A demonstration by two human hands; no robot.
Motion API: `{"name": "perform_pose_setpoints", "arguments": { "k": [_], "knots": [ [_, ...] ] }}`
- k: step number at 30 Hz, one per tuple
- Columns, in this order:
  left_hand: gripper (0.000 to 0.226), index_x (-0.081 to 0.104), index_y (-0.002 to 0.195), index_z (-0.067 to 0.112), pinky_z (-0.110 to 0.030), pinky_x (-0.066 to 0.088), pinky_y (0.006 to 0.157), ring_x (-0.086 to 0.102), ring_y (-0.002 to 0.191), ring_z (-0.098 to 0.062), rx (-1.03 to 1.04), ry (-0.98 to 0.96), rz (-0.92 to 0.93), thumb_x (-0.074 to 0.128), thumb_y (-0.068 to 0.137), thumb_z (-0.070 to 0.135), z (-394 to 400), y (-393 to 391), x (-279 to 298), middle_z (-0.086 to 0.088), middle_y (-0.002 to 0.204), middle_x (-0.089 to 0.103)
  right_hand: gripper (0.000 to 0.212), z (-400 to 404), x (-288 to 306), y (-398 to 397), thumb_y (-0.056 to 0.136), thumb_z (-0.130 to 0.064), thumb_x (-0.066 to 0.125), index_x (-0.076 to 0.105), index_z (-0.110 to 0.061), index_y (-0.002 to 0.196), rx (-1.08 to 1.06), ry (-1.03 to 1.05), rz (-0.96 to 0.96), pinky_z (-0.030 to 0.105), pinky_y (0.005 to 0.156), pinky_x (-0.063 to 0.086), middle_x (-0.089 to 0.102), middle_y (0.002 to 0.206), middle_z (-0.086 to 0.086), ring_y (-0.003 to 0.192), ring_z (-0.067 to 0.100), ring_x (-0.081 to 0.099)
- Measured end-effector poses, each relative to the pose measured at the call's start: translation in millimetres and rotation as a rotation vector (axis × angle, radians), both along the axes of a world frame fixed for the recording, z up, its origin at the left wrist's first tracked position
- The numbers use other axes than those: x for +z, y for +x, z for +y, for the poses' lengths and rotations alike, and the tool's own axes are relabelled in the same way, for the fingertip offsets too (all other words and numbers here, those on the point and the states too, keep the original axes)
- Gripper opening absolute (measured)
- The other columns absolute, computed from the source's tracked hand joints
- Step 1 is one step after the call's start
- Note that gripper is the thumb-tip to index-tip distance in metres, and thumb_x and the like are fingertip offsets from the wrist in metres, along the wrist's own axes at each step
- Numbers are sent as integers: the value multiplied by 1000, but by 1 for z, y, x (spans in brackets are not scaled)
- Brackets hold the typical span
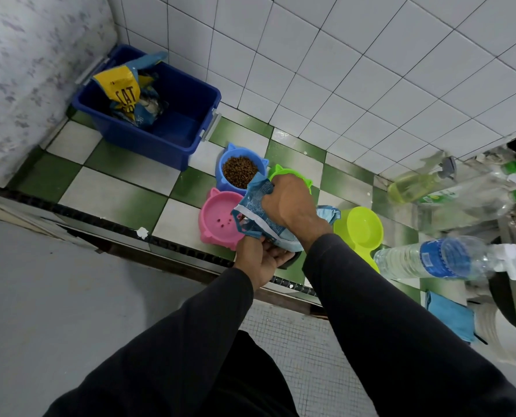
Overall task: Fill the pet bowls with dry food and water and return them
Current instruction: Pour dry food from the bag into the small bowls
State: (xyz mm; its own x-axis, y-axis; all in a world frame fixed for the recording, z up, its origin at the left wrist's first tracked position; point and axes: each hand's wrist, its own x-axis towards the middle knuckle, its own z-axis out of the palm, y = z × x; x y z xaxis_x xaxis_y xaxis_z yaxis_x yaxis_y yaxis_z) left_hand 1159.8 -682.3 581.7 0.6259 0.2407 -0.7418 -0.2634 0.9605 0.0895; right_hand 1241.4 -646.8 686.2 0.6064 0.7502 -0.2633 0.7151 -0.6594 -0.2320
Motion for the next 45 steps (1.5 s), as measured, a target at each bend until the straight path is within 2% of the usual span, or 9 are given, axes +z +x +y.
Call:
{"name": "perform_pose_setpoints", "arguments": {
  "k": [2, 5, 7, 11, 15, 22, 31, 41, 45],
  "knots": [
    [27, 64, 120, 8, -56, 53, 86, 67, 109, -37, 8, 7, 10, 45, 108, 23, 1, 2, 0, -21, 122, 69, 13, 0, 0, 0, 86, -19, 59, 55, -10, 77, 13, -1, 6, 27, 52, 31, 46, 65, 1, 59, 21, 46],
    [29, 63, 123, 9, -58, 54, 89, 68, 107, -37, 23, 15, 18, 42, 109, 23, 3, 3, -1, -20, 117, 70, 12, 0, -2, 1, 86, -19, 59, 55, -10, 79, 21, 3, 5, 26, 56, 33, 44, 64, -1, 55, 13, 40],
    [28, 64, 122, 10, -59, 53, 94, 68, 107, -37, 24, 20, 23, 42, 109, 23, 4, 3, -2, -20, 117, 70, 12, 1, -3, 1, 86, -19, 59, 56, -10, 80, 21, -1, 7, 26, 52, 31, 45, 64, -1, 54, 12, 41],
    [29, 63, 125, 10, -59, 51, 95, 68, 106, -38, 18, 29, 44, 41, 109, 21, 5, 3, -3, -20, 119, 69, 10, 2, -4, 0, 86, -20, 59, 59, -10, 83, 21, -2, 33, 26, 48, 31, 50, 66, 0, 56, 17, 47],
    [26, 65, 112, 11, -61, 50, 100, 68, 103, -37, 8, 52, 64, 40, 109, 18, 7, 3, -5, -20, 110, 71, 11, 2, -5, -3, 86, -18, 60, 56, -9, 82, 40, -5, 43, 25, 45, 28, 47, 66, -1, 55, 15, 46],
    [23, 65, 105, 8, -58, 50, 93, 69, 95, -37, -5, 35, 79, 42, 108, 11, 7, 4, -5, -20, 101, 72, 12, 3, -6, -5, 85, -19, 60, 60, -7, 88, 74, -5, 20, 28, 55, 35, 56, 82, 8, 69, 26, 53],
    [24, 65, 105, 7, -58, 50, 97, 68, 99, -37, -30, 55, 79, 42, 107, 12, 7, 3, -9, -19, 103, 71, 12, 3, -3, 0, 88, -18, 59, 54, -10, 80, 49, 13, 35, 25, 45, 27, 45, 64, -1, 54, 12, 42],
    [26, 65, 114, 7, -56, 50, 94, 67, 109, -37, -24, 46, 56, 41, 108, 13, 10, 4, -10, -20, 125, 68, 12, 6, -9, 0, 86, -19, 60, 56, -9, 80, 34, 19, 38, 24, 44, 27, 48, 65, 0, 53, 13, 43],
    [26, 65, 112, 8, -56, 49, 95, 66, 109, -38, -29, 40, 44, 39, 108, 13, 11, 3, -9, -21, 121, 69, 11, 6, -8, 1, 86, -17, 60, 56, -9, 80, 40, 6, 30, 24, 44, 26, 46, 64, -1, 53, 11, 42]
  ]
}}
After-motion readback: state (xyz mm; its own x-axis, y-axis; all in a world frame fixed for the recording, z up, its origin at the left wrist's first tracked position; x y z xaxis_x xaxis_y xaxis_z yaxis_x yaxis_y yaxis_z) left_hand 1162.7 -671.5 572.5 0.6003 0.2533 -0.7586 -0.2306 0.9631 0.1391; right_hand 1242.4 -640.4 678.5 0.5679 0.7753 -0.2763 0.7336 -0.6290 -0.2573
